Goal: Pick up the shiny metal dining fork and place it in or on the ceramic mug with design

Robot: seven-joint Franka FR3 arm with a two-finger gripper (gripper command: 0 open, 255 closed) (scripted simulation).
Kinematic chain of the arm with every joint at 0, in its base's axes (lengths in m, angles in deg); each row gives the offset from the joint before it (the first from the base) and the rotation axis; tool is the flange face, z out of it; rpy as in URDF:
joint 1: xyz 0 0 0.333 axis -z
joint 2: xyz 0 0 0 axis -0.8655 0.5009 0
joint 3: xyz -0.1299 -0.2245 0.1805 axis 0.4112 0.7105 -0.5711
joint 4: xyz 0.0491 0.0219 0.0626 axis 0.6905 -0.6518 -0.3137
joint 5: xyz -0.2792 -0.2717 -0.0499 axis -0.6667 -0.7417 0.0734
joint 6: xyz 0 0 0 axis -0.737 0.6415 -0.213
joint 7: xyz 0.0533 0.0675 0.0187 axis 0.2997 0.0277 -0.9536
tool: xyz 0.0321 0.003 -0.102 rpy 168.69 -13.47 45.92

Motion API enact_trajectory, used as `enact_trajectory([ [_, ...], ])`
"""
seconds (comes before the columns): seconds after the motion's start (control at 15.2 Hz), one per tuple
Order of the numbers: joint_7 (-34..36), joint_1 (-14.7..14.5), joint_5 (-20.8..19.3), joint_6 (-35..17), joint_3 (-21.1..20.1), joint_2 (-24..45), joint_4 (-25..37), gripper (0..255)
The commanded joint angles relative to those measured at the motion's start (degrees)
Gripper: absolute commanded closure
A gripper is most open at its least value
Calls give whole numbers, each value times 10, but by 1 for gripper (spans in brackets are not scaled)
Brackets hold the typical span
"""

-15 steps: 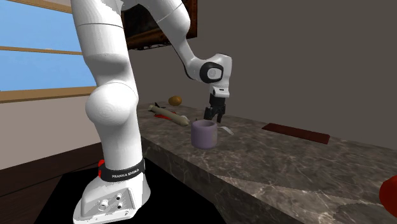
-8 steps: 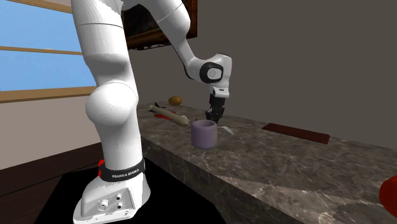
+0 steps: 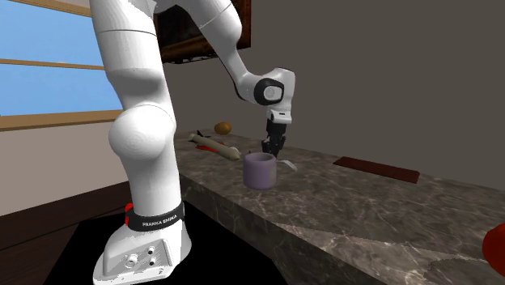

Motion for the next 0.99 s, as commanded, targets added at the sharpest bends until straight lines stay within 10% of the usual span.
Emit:
enact_trajectory([
  [0.0,-1,0,3,14,1,-11,4,255],
  [0.92,-1,-1,12,137,16,-88,52,255],
])
